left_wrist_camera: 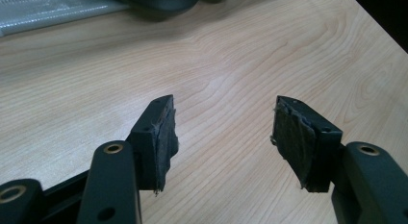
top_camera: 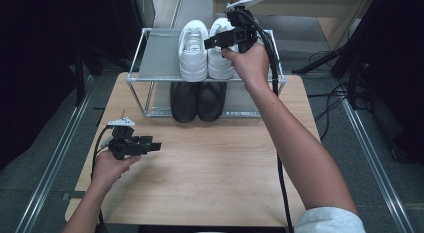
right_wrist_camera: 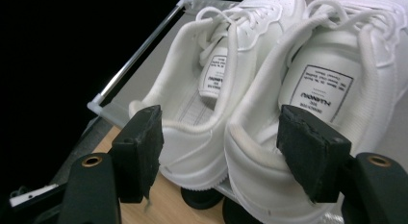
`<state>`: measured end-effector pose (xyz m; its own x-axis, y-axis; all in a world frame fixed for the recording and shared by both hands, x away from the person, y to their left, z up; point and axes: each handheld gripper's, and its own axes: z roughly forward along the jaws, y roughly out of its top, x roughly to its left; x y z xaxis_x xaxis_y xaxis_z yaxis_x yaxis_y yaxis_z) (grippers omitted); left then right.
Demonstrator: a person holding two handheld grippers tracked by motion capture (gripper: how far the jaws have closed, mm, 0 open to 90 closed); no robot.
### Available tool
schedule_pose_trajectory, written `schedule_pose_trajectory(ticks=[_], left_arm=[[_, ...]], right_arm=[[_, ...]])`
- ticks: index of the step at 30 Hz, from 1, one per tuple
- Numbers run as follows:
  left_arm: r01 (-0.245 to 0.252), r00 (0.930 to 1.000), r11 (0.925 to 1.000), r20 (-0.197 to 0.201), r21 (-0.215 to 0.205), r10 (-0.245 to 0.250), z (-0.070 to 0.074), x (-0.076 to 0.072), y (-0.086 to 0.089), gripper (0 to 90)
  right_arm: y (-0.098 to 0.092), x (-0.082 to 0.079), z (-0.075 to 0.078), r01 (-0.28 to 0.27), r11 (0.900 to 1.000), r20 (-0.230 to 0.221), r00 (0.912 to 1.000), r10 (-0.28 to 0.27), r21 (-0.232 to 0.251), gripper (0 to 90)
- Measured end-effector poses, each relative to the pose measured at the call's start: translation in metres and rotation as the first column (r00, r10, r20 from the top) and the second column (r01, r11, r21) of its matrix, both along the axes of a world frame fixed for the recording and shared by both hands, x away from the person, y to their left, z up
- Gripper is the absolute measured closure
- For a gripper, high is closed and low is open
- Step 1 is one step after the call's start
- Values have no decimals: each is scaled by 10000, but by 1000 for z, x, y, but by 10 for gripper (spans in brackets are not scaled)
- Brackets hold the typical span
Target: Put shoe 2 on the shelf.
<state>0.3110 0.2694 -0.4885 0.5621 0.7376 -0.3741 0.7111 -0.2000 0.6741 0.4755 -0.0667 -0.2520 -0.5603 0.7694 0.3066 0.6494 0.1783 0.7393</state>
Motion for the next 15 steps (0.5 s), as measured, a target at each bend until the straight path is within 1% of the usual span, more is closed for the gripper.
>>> schedule_pose_trajectory(ticks=[3, 7, 8, 10, 13, 15], left_arm=[[25, 10000, 10000, 2, 31, -25, -1, 0, -1, 409], [30, 10000, 10000, 65, 48, -30, -1, 0, -3, 409], [35, 10000, 10000, 61, 35, -35, -1, 0, -3, 409], [47, 10000, 10000, 62, 26, -47, -1, 0, -3, 408], [25, 10000, 10000, 59, 4, -25, -1, 0, -3, 407], [14, 10000, 10000, 66, -14, -14, -1, 0, -3, 407]], right_arm=[[-5, -7, 1, -160, 9998, 217, 9996, 158, 96, 342], [-12, -13, 2, -239, 9996, 234, 9994, 237, 118, 342], [-14, -14, 2, -241, 9995, 176, 9996, 238, 188, 342], [-17, -17, 1, -299, 9992, 211, 9993, 294, 256, 342], [-20, -24, 1, -315, 9995, 543, 9980, 312, 44, 343], [-21, -29, 1, -444, 9988, 609, 9972, 432, 183, 343]])
